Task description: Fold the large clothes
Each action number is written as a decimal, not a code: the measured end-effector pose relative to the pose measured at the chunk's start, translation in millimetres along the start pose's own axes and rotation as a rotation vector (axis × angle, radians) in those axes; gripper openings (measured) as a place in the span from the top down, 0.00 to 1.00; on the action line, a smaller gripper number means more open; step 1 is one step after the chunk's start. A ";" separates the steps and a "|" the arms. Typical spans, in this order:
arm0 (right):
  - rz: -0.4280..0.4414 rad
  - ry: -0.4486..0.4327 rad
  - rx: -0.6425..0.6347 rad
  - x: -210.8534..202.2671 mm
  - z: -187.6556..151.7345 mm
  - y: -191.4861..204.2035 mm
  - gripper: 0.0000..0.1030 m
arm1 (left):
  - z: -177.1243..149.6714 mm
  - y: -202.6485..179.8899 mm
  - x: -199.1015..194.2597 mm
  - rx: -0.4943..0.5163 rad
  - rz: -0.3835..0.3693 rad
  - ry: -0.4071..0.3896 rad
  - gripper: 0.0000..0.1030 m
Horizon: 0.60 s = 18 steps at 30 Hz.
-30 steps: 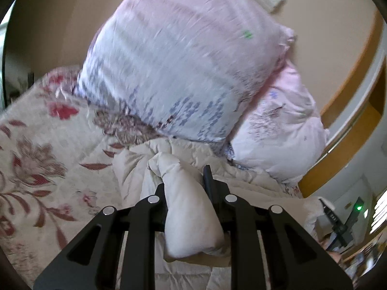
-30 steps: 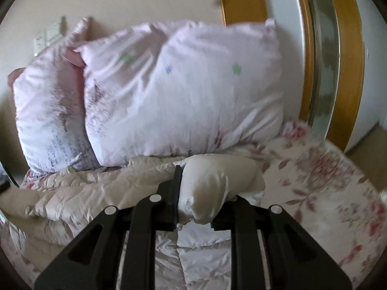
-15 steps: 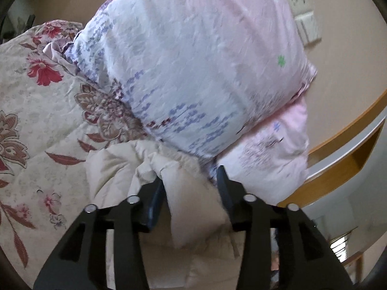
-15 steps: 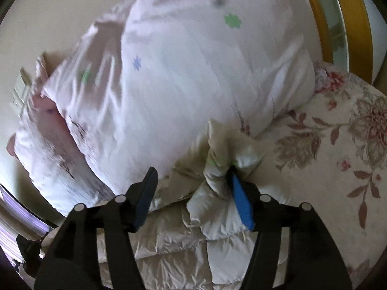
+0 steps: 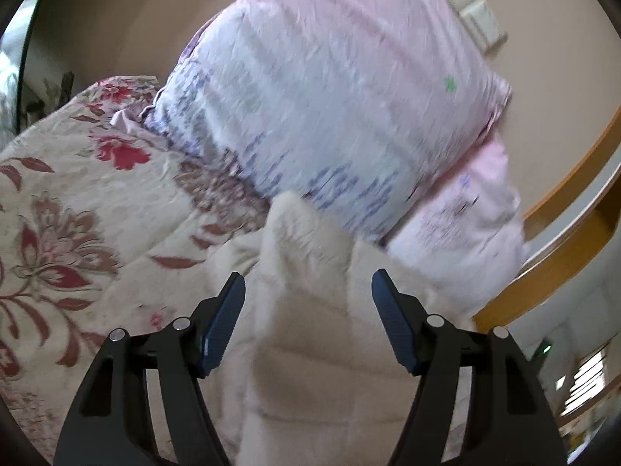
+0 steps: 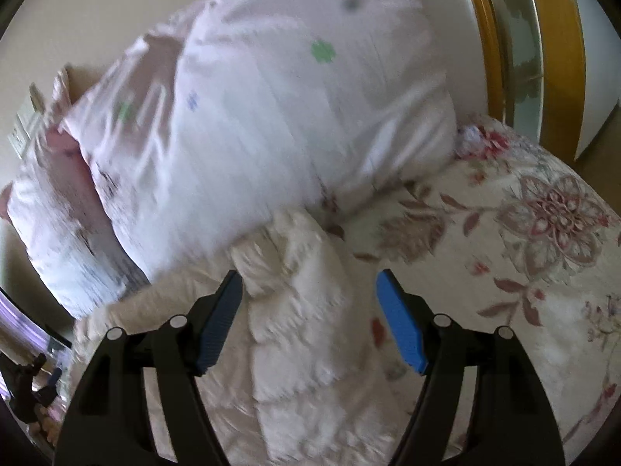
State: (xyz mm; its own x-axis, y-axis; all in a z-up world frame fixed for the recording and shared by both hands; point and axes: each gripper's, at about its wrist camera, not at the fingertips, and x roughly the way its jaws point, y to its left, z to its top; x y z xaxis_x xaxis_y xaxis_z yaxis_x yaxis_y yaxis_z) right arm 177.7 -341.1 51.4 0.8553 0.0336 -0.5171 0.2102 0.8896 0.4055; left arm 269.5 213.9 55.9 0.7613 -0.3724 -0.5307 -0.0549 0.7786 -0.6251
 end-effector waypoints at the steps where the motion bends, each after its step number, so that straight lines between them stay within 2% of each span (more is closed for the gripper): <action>1: -0.005 0.013 -0.004 1.8 -2.7 -2.4 0.30 | -3.3 0.8 0.9 0.012 0.016 0.007 0.34; 4: -0.017 0.047 -0.008 7.7 -8.8 -9.0 0.31 | -12.9 1.6 7.2 0.044 0.063 0.036 0.37; 13: -0.002 0.163 0.021 36.3 -22.6 -21.1 0.32 | -27.7 11.2 28.0 0.040 0.123 0.098 0.43; 15: 0.009 0.169 0.017 39.0 -24.6 -18.5 0.45 | -29.5 12.3 32.5 0.035 0.124 0.110 0.52; 16: 0.020 0.169 0.010 39.7 -25.4 -16.4 0.62 | -30.6 12.7 35.0 0.031 0.113 0.114 0.56; 17: 0.035 0.165 -0.006 39.4 -26.3 -11.7 0.76 | -31.3 11.8 37.5 0.031 0.103 0.119 0.65; 18: 0.043 0.152 -0.026 37.2 -26.7 -6.2 0.81 | -31.6 10.9 39.4 0.033 0.096 0.120 0.72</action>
State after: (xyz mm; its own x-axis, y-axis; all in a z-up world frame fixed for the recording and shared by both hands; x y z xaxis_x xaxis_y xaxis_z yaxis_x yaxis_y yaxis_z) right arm 195.6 -333.2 9.5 0.7813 0.1387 -0.6086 0.1612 0.8971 0.4114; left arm 278.4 191.7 10.1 0.6708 -0.3515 -0.6531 -0.1010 0.8291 -0.5500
